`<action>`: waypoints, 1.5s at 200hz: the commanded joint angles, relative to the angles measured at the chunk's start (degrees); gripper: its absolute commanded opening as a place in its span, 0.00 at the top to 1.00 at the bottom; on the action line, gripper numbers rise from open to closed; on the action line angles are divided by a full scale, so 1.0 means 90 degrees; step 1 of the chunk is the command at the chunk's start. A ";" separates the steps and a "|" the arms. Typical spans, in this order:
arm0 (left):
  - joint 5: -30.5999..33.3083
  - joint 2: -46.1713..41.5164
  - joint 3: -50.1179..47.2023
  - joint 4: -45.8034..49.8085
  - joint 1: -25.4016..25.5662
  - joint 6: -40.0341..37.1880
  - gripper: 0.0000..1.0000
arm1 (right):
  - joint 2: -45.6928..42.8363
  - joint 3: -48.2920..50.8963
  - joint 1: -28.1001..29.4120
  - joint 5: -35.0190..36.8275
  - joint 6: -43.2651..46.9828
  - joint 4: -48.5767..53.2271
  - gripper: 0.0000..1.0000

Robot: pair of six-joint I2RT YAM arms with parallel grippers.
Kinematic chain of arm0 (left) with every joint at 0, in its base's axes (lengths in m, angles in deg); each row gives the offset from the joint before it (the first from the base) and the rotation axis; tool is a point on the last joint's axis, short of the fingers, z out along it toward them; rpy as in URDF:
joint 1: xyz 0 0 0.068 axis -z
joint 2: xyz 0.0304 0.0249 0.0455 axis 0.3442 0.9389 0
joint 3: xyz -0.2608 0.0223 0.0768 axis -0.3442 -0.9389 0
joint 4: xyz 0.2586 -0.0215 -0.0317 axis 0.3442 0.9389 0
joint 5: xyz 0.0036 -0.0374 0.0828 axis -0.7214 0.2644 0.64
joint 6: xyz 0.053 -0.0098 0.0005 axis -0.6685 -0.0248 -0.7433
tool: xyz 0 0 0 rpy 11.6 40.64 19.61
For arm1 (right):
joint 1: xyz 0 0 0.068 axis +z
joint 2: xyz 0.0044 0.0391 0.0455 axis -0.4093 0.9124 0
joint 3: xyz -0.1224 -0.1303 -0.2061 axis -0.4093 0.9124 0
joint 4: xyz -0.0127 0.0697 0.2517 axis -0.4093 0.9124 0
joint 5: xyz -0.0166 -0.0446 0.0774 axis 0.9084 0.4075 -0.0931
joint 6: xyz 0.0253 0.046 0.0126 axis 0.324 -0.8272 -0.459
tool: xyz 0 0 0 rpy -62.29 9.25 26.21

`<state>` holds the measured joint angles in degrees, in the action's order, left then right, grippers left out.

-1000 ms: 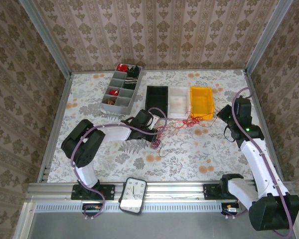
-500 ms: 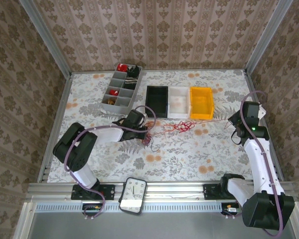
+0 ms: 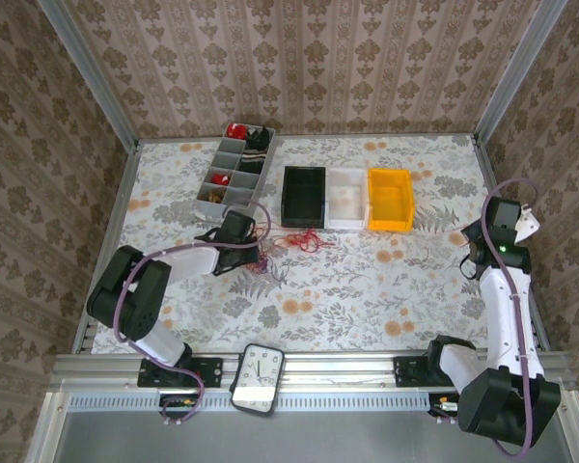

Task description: Untangle the cables

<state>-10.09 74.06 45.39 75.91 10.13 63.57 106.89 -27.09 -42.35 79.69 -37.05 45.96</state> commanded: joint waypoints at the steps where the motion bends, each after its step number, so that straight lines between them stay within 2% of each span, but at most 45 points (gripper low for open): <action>1: 0.0399 0.0196 -0.0253 0.0880 -0.0031 -0.0006 1.00 | 0.0053 -0.0099 -0.0034 -0.0062 -0.0250 0.0089 1.00; 30: -0.0089 0.0224 0.0057 0.0258 0.0566 -0.1272 1.00 | 0.0041 -0.0215 0.0373 -0.0539 0.0374 -0.0296 1.00; 53: -0.0869 0.0155 0.0194 -0.0262 0.1220 -0.2271 1.00 | -0.0050 -0.0492 0.0855 -0.0929 0.0965 -0.0745 1.00; 86: -0.2022 0.0175 0.0155 -0.0891 0.1320 -0.2377 1.00 | -0.0031 -0.1022 0.1492 -0.1393 0.1353 -0.1078 1.00; 109: -0.2413 0.0226 0.0104 -0.1330 0.1318 -0.2209 1.00 | 0.0228 -0.1527 0.1925 -0.1459 0.1501 -0.1311 1.00; 166: -0.2056 0.0229 0.0446 -0.1018 0.1301 -0.2299 1.00 | 0.1467 -0.2608 0.2173 -0.1475 0.1566 -0.1963 1.00; 241: -0.1944 0.0218 0.0610 -0.0909 0.1124 -0.2215 1.00 | 0.2844 -0.2533 0.2346 -0.1436 0.1564 -0.2453 1.00; 300: -0.1944 0.0484 0.0854 -0.0798 0.1067 -0.2278 1.00 | 0.3421 -0.2685 0.2353 -0.1321 0.1477 -0.2670 1.00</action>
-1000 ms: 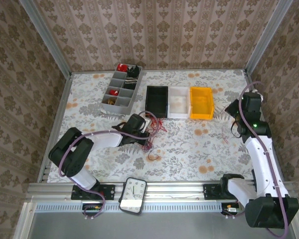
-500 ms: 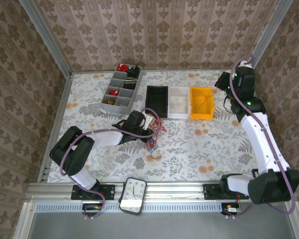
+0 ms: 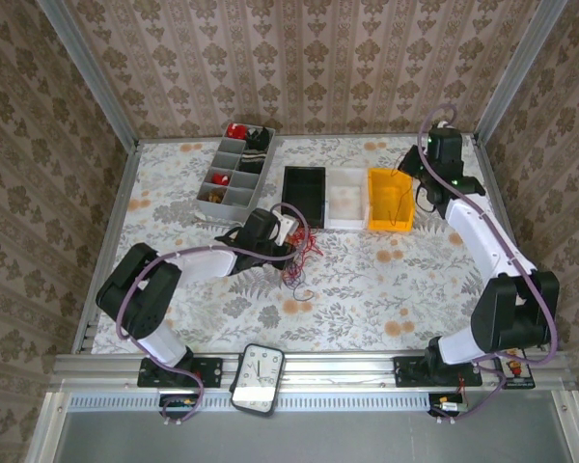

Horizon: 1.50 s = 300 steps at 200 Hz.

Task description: Untangle the cables

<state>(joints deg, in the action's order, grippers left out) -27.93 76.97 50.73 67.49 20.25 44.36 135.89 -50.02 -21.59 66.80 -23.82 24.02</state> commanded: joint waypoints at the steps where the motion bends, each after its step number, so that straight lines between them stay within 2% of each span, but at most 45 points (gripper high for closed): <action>1: 0.0037 0.0172 0.0262 0.0138 -0.0055 -0.0141 1.00 | 0.0215 -0.0143 0.0046 0.0113 0.0010 -0.0231 1.00; 100: 0.0033 0.0243 0.0363 0.0147 -0.0072 -0.0149 1.00 | 0.1280 0.0242 0.0242 0.0150 -0.0343 0.0075 1.00; 129: -0.0112 0.0186 0.0358 0.0126 -0.0080 -0.0212 1.00 | 0.1644 0.0120 0.0246 0.0095 -0.0437 0.0199 0.97; 142: -0.0207 0.0157 0.0363 0.0141 -0.0086 -0.0254 1.00 | 0.1728 0.0046 0.0252 0.0093 -0.0433 0.0254 0.90; 164: -0.0284 0.0097 0.0366 0.0223 -0.0092 -0.0361 1.00 | 0.1796 -0.0163 0.0252 0.0204 -0.0353 0.0470 0.64; 182: -0.0312 0.0044 0.0368 0.0270 -0.0112 -0.0430 1.00 | 0.1642 -0.0226 0.0252 0.0324 -0.0280 0.0543 0.51; 220: -0.0508 -0.0069 0.0307 0.0401 -0.0212 -0.0658 1.00 | 0.1004 -0.0025 0.0261 0.0491 -0.0143 0.0443 0.45; 250: -0.1022 -0.0294 0.0109 0.0412 -0.0256 -0.1000 1.00 | 0.0525 0.0490 0.0535 -0.0510 0.0217 0.0042 0.45; 267: -0.1320 -0.0480 -0.0024 0.0431 -0.0282 -0.1154 1.00 | 0.0400 0.0733 0.1019 -0.1556 0.0696 -0.0055 0.45; 300: -0.1815 -0.0679 -0.0134 0.0667 -0.0370 -0.1311 1.00 | 0.0739 0.0782 0.2134 -0.2770 0.1593 0.0360 0.45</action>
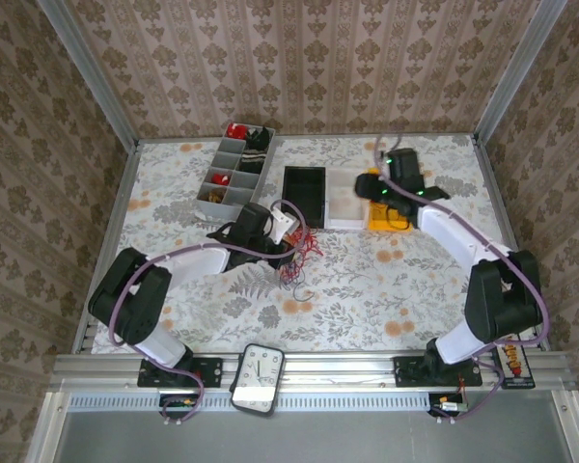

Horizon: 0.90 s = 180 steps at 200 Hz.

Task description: Untangle the cables

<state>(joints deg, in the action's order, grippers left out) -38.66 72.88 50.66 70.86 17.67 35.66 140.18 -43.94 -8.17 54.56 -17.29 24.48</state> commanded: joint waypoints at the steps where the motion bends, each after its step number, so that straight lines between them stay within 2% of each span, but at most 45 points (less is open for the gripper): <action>1: -0.0639 -0.0233 -0.0127 0.0302 -0.0086 -0.0349 1.00 | 0.0283 0.0101 0.0673 -0.1448 0.0872 0.0321 0.45; 29: -0.0790 -0.0435 -0.0336 0.0369 -0.0244 -0.0077 1.00 | 0.0956 -0.0227 0.1201 -0.1809 0.1236 0.0733 0.46; 82: -0.0732 -0.0867 -0.0996 -0.0059 -0.0353 0.0309 1.00 | 0.1979 -0.0594 0.1371 -0.1982 0.1299 0.0800 0.49; 126: -0.0644 -0.0842 -0.1036 -0.0171 -0.0372 0.0339 1.00 | 0.2486 -0.0753 0.1485 -0.1561 0.1229 0.0818 0.53; 139: -0.0634 -0.0823 -0.1026 -0.0204 -0.0399 0.0380 1.00 | 0.2535 -0.0759 0.1480 -0.1430 0.1241 0.0763 0.60; 165: -0.0342 -0.0808 -0.1111 -0.0394 -0.0514 0.0654 1.00 | 0.2503 -0.0732 0.1442 -0.1417 0.1248 0.0808 0.90; 180: 0.0141 -0.0750 -0.1162 -0.0515 -0.0643 0.0958 1.00 | 0.2295 -0.0582 0.1400 -0.1408 0.1258 0.0917 0.97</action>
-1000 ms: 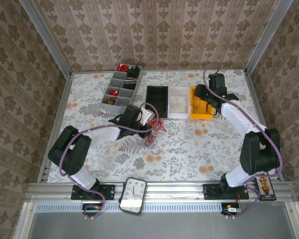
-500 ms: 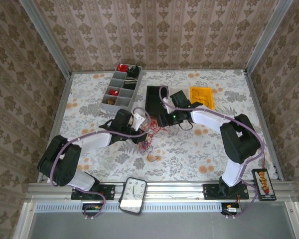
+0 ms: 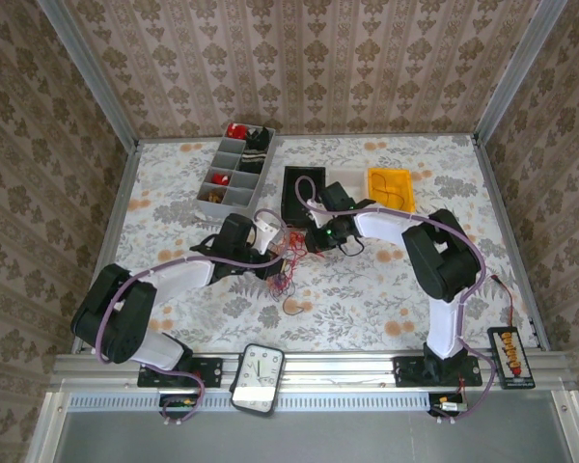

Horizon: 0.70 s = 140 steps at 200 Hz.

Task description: Untangle the cables

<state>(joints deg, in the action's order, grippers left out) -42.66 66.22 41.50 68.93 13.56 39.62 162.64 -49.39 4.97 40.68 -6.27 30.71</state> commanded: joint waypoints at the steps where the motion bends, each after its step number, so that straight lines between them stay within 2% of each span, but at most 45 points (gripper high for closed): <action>1: 0.0627 -0.0004 -0.0150 -0.0298 -0.0197 0.0541 1.00 | -0.0211 0.0039 -0.0066 0.0135 0.0034 0.0231 0.97; 15: 0.1127 0.0105 -0.0173 -0.0391 -0.0345 0.0939 1.00 | -0.0594 0.0358 -0.0175 0.0137 -0.0058 0.0241 0.98; 36: 0.2340 0.0297 -0.0204 -0.0409 -0.0441 0.1576 1.00 | -0.1380 0.0963 -0.0411 0.0262 -0.0165 0.0225 1.00; 51: 0.2864 0.0449 -0.0186 -0.0365 -0.0490 0.1894 1.00 | -0.2001 0.1388 -0.0737 0.0351 -0.0309 0.0271 1.00; 78: 0.3252 0.0714 -0.0003 -0.0210 -0.0518 0.2229 1.00 | -0.3107 0.2159 -0.1491 0.0378 -0.0679 0.0138 1.00; 119: 0.3486 0.0958 0.0064 -0.0038 -0.0642 0.2626 1.00 | -0.4315 0.2916 -0.2364 0.1676 -0.1419 0.0042 1.00; 140: 0.3544 0.0959 0.0162 0.0267 -0.0639 0.2673 1.00 | -0.4723 0.3050 -0.2650 0.2196 -0.1448 0.0099 1.00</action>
<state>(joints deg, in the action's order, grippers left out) -14.62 73.43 41.87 66.51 8.27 61.04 124.00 -23.51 -16.76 51.78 -15.98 31.27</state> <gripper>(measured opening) 0.057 0.069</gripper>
